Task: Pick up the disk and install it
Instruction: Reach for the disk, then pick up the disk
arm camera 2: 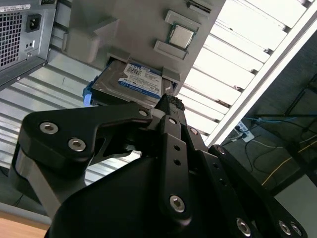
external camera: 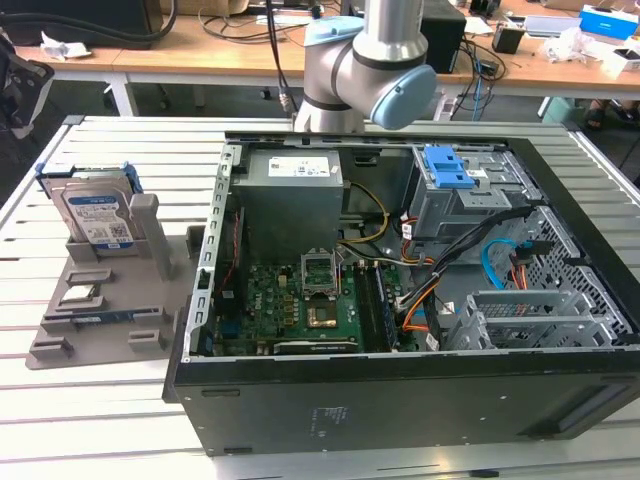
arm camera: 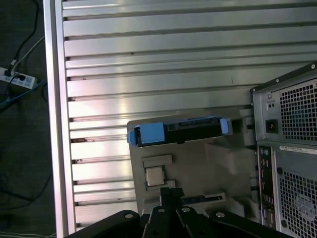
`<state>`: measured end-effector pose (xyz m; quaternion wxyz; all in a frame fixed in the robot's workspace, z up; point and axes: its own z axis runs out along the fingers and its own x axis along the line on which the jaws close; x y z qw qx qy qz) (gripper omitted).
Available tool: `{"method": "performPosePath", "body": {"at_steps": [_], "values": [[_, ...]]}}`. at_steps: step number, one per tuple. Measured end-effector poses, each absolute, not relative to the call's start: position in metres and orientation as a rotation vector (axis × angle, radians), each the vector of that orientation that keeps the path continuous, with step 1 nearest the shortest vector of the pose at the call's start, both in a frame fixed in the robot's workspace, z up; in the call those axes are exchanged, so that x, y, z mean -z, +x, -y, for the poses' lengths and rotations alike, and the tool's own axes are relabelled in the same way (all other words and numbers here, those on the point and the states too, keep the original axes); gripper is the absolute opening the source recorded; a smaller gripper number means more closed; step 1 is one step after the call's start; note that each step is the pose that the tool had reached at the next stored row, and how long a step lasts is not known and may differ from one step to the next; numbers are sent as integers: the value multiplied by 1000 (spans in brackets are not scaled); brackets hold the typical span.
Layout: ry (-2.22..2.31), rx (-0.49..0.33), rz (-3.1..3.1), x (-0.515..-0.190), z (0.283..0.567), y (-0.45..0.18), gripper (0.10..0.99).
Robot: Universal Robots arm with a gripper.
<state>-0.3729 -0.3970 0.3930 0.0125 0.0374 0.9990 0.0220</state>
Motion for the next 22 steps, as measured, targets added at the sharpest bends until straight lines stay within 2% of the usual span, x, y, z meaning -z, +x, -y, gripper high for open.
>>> {"method": "performPosePath", "body": {"at_steps": [22], "values": [[111,-69,-3114,-393,397,-383,106]]}}
